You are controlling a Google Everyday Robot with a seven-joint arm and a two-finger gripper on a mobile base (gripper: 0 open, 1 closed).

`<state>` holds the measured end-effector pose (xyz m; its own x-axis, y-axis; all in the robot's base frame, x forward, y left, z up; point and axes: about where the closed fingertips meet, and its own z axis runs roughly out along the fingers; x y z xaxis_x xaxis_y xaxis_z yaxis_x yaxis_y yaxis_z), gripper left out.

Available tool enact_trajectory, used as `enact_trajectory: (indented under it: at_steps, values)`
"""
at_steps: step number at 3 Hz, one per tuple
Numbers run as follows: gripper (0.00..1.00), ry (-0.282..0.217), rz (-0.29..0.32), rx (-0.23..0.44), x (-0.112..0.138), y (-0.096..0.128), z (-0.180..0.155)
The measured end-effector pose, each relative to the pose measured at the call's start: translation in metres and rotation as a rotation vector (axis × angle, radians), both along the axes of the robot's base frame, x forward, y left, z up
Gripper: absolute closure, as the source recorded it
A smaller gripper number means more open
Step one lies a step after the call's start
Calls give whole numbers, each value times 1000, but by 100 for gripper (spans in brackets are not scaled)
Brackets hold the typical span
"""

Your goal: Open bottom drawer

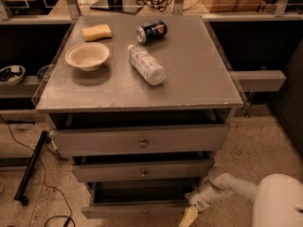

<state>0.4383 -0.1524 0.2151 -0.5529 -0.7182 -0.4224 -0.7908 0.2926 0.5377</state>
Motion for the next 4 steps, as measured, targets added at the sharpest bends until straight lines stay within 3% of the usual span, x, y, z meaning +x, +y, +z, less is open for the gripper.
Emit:
enact_trajectory:
  at_steps: [4]
  values:
    - [0, 8, -17, 18, -8, -12, 10]
